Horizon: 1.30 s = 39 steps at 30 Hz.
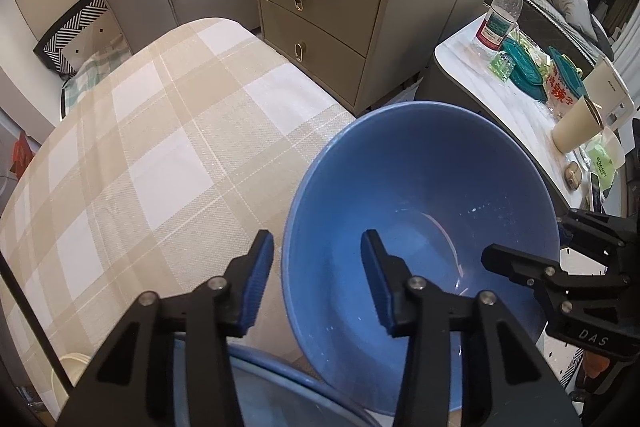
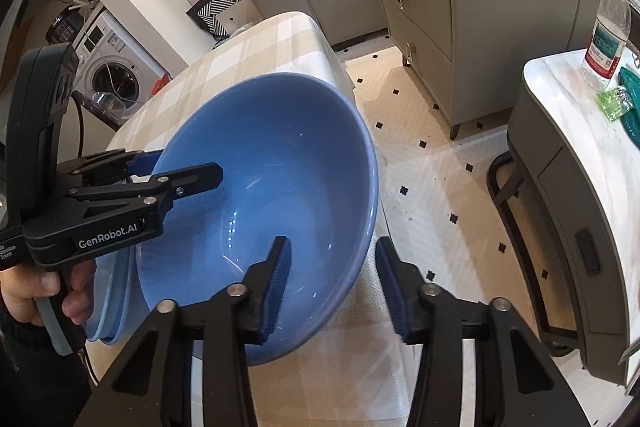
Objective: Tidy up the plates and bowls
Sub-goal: 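Close both grippers on the rim of one blue bowl and lift it, then carry the held blue bowl with both grippers toward the cream plate stack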
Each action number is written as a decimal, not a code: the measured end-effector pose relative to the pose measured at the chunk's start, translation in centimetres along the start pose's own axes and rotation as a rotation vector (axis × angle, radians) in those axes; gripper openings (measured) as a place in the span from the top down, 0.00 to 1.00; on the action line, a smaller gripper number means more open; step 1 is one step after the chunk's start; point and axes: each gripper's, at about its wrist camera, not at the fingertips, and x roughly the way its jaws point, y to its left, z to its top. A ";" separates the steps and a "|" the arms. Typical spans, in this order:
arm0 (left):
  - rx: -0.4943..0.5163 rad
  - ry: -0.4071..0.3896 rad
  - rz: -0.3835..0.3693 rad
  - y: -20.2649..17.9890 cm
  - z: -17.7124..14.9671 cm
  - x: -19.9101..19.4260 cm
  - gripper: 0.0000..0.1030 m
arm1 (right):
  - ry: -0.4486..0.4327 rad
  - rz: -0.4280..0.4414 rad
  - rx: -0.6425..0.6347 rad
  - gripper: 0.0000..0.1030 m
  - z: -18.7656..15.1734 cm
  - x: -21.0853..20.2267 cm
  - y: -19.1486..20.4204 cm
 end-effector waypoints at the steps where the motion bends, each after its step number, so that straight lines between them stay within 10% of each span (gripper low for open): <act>1: 0.002 0.000 -0.001 0.0 0.0 0.0 0.60 | -0.001 0.005 0.001 0.68 0.0 0.0 0.0; 39: -0.012 0.000 -0.087 -0.8 0.2 0.1 0.78 | -0.027 -0.038 0.054 0.88 -0.5 -0.5 -1.5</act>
